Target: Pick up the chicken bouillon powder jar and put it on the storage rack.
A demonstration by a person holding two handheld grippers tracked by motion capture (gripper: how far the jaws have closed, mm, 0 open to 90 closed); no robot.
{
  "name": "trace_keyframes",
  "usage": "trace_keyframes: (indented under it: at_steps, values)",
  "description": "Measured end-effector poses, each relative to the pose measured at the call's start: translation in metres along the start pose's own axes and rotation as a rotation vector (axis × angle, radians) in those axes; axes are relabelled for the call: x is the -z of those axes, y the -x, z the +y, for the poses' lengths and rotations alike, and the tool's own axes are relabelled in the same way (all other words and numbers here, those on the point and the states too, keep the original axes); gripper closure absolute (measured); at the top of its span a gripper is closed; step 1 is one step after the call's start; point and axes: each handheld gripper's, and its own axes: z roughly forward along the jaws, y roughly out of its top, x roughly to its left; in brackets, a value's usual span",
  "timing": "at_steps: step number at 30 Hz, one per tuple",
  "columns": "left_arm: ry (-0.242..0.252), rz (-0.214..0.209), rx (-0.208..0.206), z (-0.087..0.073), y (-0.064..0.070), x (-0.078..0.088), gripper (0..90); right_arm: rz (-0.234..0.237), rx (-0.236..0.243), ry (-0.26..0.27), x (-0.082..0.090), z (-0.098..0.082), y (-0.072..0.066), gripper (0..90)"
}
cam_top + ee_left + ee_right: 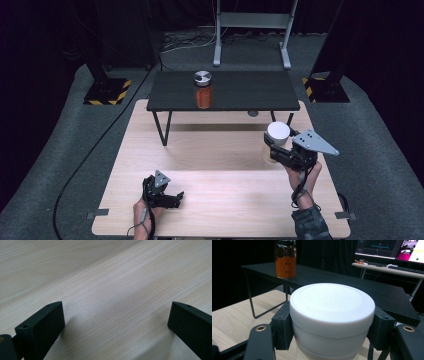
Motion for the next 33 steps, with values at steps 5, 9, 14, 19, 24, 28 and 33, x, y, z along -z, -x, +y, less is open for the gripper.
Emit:
trace_keyframes:
  at_steps: [5, 9, 14, 19, 24, 28, 33]
  values:
    - [0.000, -0.001, 0.001, 0.000, 0.000, 0.000, 0.6, 0.005, 0.011, -0.008, -0.003, 0.009, -0.001, 32.9]
    - [-0.003, -0.005, 0.007, 0.000, -0.001, 0.000, 0.7, 0.012, 0.015, -0.002, -0.005, 0.014, -0.001, 32.9]
    - [-0.002, -0.004, 0.006, 0.000, -0.001, 0.000, 0.6, 0.013, 0.017, 0.005, -0.008, 0.018, 0.000, 32.9]
    - [-0.003, -0.006, 0.008, 0.000, -0.001, 0.000, 0.6, 0.010, 0.017, -0.003, -0.015, 0.027, 0.002, 32.9]
    - [-0.003, -0.006, 0.008, 0.000, -0.001, 0.000, 0.6, 0.003, 0.020, -0.005, -0.024, 0.036, 0.006, 32.9]
    - [-0.003, -0.006, 0.007, 0.001, -0.001, 0.000, 0.7, -0.005, 0.027, -0.009, -0.030, 0.044, 0.008, 32.9]
    - [-0.003, -0.006, 0.008, 0.001, -0.001, 0.000, 0.7, -0.010, 0.020, -0.010, -0.038, 0.052, 0.011, 32.9]
